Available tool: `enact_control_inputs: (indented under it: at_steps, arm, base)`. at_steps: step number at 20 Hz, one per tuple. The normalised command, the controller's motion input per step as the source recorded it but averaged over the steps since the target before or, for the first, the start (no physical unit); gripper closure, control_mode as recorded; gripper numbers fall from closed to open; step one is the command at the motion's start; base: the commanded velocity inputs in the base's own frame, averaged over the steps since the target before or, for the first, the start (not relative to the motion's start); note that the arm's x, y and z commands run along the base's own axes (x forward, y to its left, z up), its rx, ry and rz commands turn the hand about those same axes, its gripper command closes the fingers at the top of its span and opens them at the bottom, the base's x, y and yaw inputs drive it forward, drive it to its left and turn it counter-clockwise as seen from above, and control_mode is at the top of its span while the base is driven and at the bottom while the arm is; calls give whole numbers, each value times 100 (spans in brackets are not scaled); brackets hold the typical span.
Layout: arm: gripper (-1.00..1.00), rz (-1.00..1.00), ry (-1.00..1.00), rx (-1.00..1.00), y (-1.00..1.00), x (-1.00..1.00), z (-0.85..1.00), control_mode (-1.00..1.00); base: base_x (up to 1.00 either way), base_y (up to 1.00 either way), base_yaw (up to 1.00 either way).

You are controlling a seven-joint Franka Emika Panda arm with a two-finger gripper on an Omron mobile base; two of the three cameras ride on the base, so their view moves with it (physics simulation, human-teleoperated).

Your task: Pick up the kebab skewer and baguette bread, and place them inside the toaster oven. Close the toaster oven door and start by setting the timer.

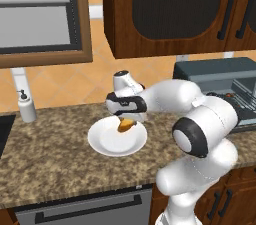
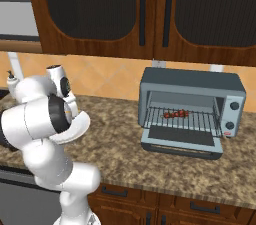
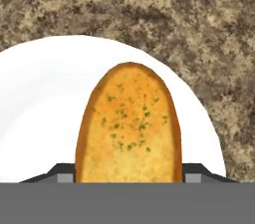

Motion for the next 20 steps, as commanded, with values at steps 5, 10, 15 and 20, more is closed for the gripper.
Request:
enact_control_inputs:
  at_steps: [5, 10, 15, 20]
  arm:
    - [100, 0, 0, 0, -100, -65, 37, -100]
    - [100, -1, 0, 0, -97, -49, 26, -100]
    - [100, -5, 0, 0, -92, -20, 34, -100]
    - [100, -8, 0, 0, -88, -4, 37, -100]
  base:
    - [0, 0, 0]
    - [0, 0, 0]
    - [0, 0, 0]
    - [0, 0, 0]
